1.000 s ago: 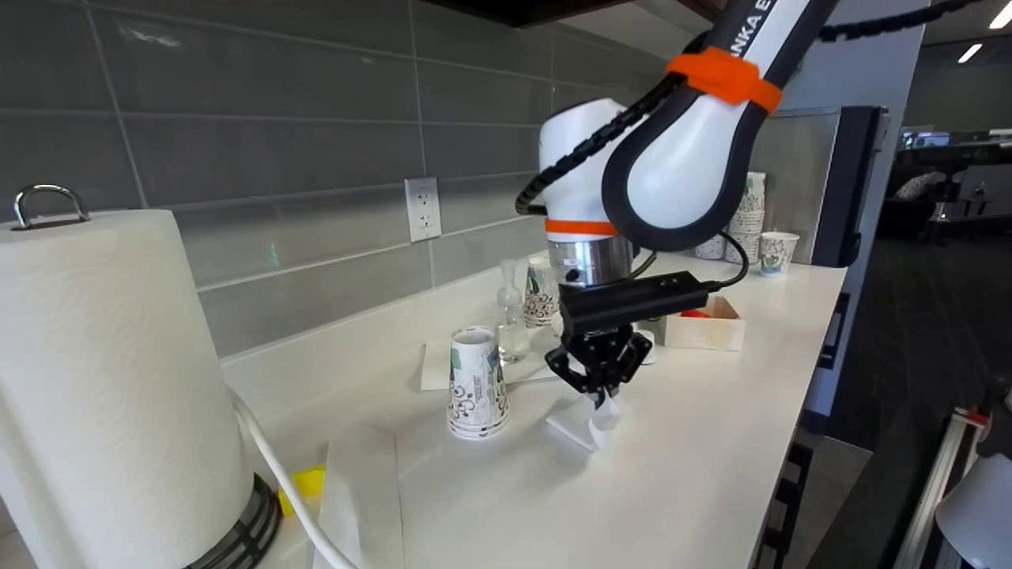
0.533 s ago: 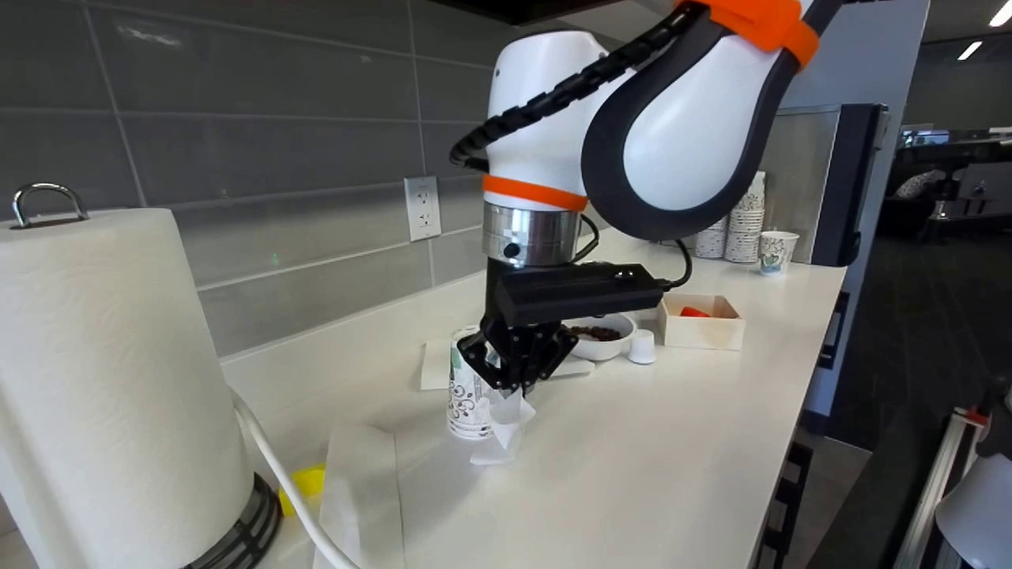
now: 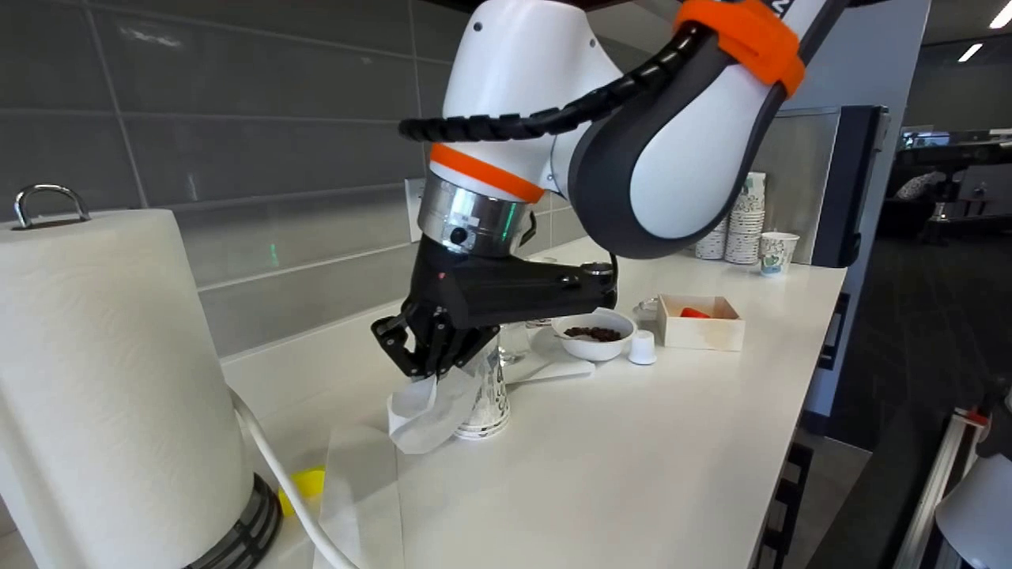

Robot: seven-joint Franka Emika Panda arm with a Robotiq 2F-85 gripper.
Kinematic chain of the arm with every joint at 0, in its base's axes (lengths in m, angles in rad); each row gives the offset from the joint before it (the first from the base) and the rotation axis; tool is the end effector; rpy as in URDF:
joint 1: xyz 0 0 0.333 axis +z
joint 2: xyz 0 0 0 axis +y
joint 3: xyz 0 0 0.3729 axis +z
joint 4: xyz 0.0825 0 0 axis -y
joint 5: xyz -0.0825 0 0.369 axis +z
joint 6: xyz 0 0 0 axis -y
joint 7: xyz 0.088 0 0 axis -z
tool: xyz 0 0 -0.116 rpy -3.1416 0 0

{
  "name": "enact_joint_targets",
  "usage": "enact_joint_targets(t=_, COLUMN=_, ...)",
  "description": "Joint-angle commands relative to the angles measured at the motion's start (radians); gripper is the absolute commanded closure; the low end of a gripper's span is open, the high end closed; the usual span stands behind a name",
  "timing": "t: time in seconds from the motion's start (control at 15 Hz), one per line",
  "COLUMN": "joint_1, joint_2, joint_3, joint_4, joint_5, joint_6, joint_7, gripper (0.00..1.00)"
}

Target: Use the white napkin to wipe the countertop.

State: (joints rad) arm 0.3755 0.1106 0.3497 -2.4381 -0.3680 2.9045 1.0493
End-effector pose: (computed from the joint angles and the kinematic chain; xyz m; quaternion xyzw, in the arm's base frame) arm 0.3745 0.3573 0.3585 -0.9820 -0.0045 -0.1574 0.1043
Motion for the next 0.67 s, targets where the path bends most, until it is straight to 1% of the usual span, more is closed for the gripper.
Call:
enact_joint_targets(t=0.0, joint_1=0.022, joint_2=0.128, joint_3=0.029, joint_4=0.097, joint_5=-0.016, joint_6=0.063, joint_7=-0.067, gripper=1.00)
enact_joint_targets(t=0.27, joint_1=0.061, joint_2=0.226, joint_3=0.037, joint_4=0.174, joint_5=-0.059, joint_6=0.063, joint_7=-0.132, gripper=1.00)
enact_joint_targets(t=0.6, joint_1=0.077, joint_2=0.315, joint_3=0.027, joint_4=0.217, joint_5=-0.059, joint_6=0.044, joint_7=-0.201, gripper=1.00)
